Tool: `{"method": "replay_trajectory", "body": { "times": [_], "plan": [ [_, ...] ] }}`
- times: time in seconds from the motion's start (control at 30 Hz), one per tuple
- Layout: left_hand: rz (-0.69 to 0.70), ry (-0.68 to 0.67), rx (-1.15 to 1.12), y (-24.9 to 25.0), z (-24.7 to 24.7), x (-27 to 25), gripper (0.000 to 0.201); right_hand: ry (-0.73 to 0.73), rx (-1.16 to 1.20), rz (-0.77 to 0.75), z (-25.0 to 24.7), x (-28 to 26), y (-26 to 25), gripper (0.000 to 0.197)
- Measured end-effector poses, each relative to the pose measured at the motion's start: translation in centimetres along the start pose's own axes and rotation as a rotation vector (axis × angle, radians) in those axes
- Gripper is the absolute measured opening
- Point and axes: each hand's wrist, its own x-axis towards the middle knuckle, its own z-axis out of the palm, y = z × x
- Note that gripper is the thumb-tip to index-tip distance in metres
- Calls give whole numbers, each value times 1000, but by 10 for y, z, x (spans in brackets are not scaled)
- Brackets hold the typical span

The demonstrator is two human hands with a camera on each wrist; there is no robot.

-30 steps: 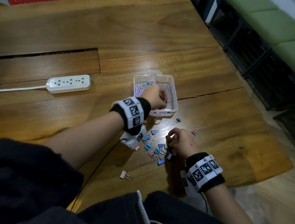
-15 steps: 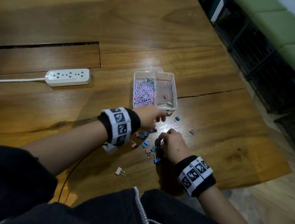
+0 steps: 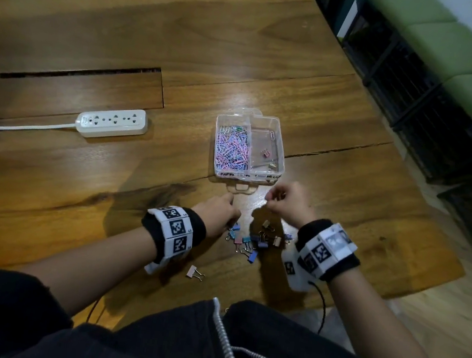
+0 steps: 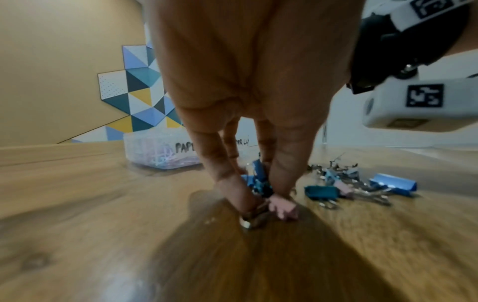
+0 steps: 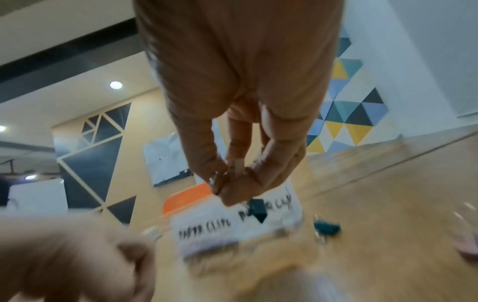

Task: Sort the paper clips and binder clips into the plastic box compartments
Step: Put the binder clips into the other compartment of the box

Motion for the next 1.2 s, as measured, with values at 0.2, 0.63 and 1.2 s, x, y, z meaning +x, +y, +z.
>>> {"method": "replay_trajectory", "body": {
  "times": [0.2, 0.63, 1.2],
  "plan": [
    [-19, -26, -71, -1, -4, -1, 31, 173, 240, -60, -31, 35, -30, 25],
    [-36, 91, -290, 0, -5, 3, 19, 256, -186, 229, -25, 25, 26, 40],
    [-186, 409, -689, 12, -78, 69, 24, 116, -262, -27, 7, 17, 40, 24]
  ]
}}
